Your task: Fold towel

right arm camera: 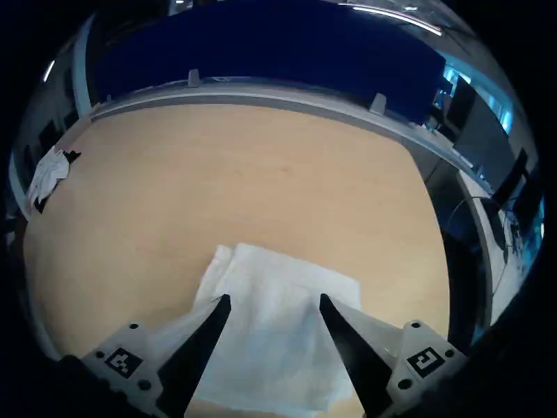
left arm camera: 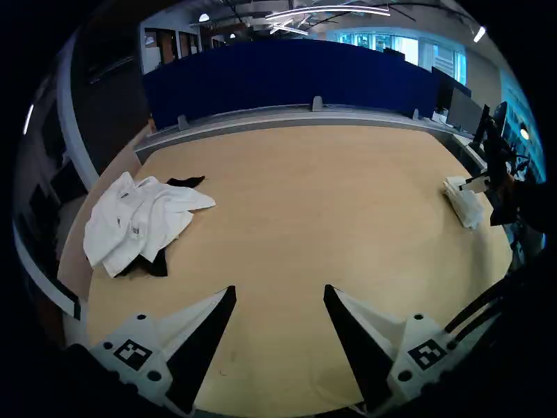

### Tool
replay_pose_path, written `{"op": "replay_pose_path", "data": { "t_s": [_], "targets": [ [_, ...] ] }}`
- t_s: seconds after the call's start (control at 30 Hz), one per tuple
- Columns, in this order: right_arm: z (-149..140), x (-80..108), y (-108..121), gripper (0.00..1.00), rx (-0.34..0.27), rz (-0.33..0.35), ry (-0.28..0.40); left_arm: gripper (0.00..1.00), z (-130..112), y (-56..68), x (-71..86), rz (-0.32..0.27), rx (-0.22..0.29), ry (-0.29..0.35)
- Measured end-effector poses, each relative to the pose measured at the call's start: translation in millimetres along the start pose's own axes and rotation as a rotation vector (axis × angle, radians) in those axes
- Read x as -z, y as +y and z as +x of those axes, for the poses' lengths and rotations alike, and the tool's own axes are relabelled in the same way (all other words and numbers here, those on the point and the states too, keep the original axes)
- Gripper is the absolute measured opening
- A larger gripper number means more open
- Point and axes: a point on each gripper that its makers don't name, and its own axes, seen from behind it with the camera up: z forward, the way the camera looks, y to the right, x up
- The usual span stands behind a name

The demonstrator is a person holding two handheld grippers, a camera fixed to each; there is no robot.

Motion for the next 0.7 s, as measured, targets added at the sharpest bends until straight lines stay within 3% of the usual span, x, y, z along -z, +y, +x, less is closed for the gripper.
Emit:
{"op": "replay_pose_path", "data": {
  "t_s": [0.4, 0.7],
  "targets": [
    [-10, 40.1, -13, 0.99, 0.016, -0.019, 0.023, 0.94, 3, -0.9, 1.4, -0.017, 0.02, 0.025],
    [11, 60.2, -20, 0.99, -0.033, -0.053, 0.126, 0.94, 8, -3.2, 2.2, -0.025, 0.021, 0.053]
  ]
}}
